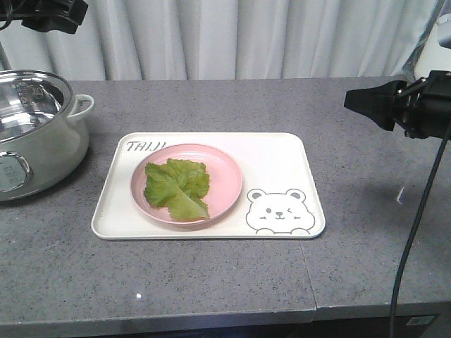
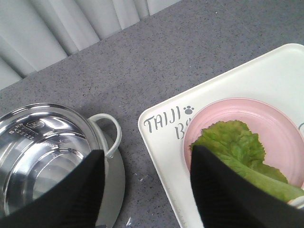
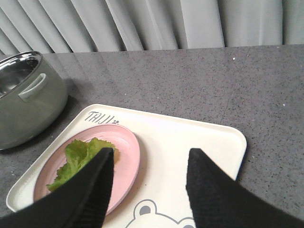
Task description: Transfer vegetables to tray and serve
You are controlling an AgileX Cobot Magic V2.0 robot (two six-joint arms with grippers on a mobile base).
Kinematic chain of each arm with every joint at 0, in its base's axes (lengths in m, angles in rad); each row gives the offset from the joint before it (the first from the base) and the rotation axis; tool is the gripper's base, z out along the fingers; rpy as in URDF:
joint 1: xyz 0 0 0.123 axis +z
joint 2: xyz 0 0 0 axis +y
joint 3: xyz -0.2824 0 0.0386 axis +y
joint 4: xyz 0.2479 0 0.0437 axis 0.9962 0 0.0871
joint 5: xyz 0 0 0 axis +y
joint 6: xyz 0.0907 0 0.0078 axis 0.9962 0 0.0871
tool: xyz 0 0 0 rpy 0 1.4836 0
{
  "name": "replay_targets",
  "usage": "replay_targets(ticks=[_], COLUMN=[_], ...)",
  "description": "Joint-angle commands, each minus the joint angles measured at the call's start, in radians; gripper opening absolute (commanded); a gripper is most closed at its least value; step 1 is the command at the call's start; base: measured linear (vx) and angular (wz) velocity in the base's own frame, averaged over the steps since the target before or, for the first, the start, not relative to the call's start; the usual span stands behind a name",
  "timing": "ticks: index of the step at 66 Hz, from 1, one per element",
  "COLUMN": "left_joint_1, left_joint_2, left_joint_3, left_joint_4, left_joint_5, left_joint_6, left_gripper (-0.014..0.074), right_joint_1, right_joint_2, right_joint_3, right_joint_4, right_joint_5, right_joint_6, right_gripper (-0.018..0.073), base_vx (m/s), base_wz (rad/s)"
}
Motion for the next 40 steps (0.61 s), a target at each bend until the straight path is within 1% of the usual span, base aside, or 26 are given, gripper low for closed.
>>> replay_targets(ticks=[1,20,25,33,40], left_joint_1=[-0.002,-0.002,-0.002,-0.002,-0.002], left_joint_2=[-0.036,-0.036,-0.034,-0.033,-0.023], left_joint_3=[-0.026,-0.026,-0.026,-0.026,-0.022], left_joint_4=[0.003,0.003,-0.014,-0.012,-0.014], left_joint_5=[-0.026,-0.028,-0.026,-0.026,-0.026], left_joint_6=[-0.008,-0.008,-0.042,-0.041,-0.063], left_gripper=[0.0397,0.0397,0.0397,0.0397,0.0397], right_joint_1=[-0.006,-0.006,-0.006,-0.006,-0.006], right_joint_2=[-0.014,-0.013,-0.013,-0.006,0.030], right_joint_3=[-0.024,-0.024,-0.024,-0.024,-0.024], right_joint_4=[0.016,0.016,0.016,0.016,0.016], right_joint_5=[0.003,0.009,0.010,0.015,-0.005], right_joint_6=[-0.010,-0.020,-0.020,-0.020,-0.019], right_gripper=[0.0347,0.0347,0.0347,0.0347,0.0347], base_vx=[0.00,0.00,0.00,0.00,0.00], base_wz=[0.00,0.00,0.00,0.00,0.00])
